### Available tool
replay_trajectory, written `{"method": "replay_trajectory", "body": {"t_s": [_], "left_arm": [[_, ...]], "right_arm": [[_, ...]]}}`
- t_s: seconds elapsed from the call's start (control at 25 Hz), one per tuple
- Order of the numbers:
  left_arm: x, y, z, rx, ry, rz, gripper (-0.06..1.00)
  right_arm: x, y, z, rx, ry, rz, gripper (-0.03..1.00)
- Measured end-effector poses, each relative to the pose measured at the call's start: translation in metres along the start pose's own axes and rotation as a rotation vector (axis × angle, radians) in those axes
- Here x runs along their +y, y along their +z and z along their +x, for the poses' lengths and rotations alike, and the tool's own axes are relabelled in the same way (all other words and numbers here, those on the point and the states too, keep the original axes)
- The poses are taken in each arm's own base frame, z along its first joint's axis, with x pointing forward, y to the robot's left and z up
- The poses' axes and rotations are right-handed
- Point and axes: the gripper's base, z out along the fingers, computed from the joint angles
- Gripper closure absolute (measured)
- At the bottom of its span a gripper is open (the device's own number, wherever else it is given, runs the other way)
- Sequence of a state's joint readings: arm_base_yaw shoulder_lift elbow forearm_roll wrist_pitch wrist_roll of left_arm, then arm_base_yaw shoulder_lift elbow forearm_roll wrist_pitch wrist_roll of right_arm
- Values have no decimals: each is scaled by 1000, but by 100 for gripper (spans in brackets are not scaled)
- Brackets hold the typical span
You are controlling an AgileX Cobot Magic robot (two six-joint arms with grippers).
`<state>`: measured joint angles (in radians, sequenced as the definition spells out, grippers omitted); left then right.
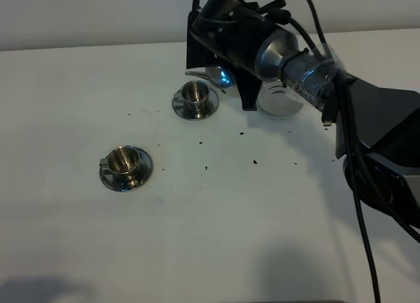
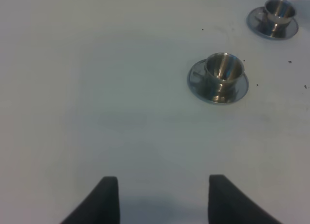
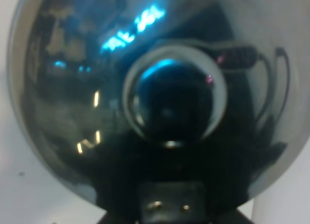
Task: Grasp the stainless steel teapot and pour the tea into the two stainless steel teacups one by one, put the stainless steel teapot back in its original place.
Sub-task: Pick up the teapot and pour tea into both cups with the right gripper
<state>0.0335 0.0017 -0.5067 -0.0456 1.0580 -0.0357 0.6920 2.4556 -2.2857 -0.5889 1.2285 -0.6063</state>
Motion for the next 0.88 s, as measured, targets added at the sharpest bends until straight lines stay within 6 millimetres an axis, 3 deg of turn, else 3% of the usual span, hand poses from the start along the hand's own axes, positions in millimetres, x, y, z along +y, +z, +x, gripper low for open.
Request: {"method": "replay_trajectory", "body": {"t_s": [0.44, 0.88], "left_arm": [[0, 0, 0, 0, 0, 0, 49], [0, 0, 0, 0, 1, 0, 49]], "right_arm": [[13, 9, -13, 47, -106, 44, 79], [11, 9, -13, 91, -151, 106, 79]]}}
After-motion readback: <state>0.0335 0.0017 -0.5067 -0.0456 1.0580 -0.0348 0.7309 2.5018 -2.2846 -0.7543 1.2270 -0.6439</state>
